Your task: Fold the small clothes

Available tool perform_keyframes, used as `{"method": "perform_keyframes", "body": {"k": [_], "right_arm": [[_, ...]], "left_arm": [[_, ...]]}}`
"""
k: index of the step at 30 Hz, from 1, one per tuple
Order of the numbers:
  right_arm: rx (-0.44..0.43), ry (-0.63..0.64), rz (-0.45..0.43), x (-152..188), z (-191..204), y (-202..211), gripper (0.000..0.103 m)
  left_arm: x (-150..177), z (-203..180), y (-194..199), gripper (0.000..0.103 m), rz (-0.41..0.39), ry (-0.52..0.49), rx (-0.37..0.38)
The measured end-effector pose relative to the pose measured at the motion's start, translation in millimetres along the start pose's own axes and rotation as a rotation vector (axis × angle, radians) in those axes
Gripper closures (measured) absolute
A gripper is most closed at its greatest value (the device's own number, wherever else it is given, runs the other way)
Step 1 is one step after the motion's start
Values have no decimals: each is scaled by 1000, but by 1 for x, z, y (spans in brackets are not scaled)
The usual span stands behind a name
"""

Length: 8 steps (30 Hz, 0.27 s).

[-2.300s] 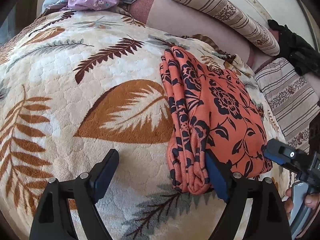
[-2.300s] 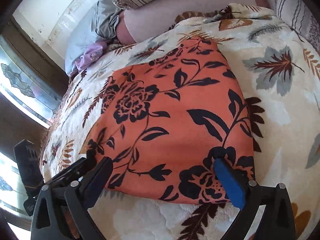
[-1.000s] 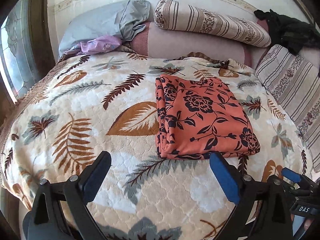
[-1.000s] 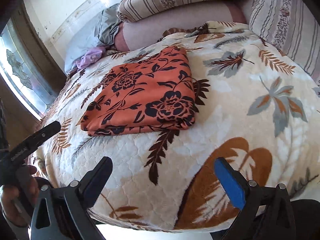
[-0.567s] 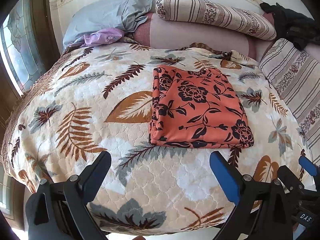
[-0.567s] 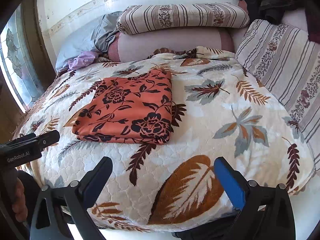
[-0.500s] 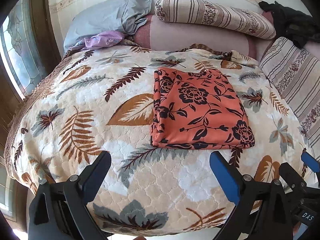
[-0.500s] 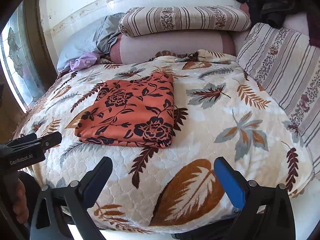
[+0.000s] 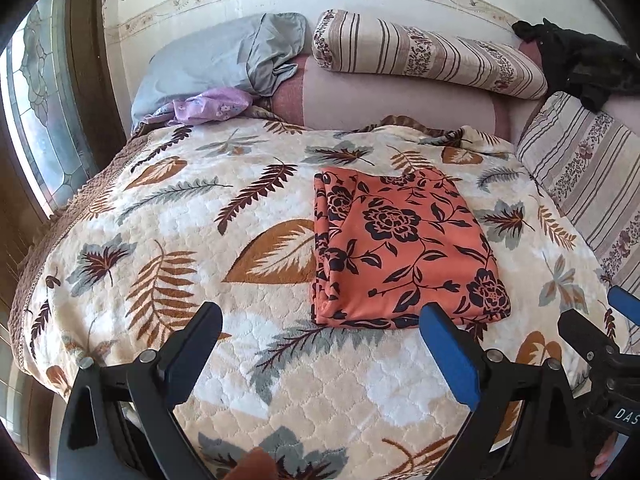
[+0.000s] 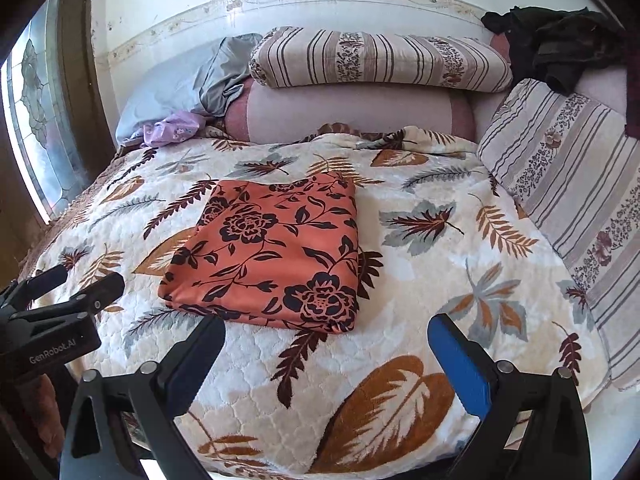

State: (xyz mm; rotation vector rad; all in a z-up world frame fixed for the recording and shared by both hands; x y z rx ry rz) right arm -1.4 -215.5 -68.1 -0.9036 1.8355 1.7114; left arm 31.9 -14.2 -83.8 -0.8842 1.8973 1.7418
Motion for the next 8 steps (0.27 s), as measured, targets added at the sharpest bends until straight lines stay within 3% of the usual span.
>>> {"method": "perform_keyframes", "body": {"k": [3,8], "right_arm": [[7,14,11,-1,2,-4,1],[12,24,11,-8,2,-8,1]], "left_arm": [[-1,0,-6,4,12,12,0],[-15,-2,-5,4,-34,1,-10]]}}
Point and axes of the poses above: each gripper's, at about its wrist camera, not at the fingertips, and y roughly against the way its jaws point, z to its left, x to its underside, the point moved 10 cm from there along -y, roughly the way its jaws point, and after that the axes turned 10 degrees about y, right-handed, at the moved point
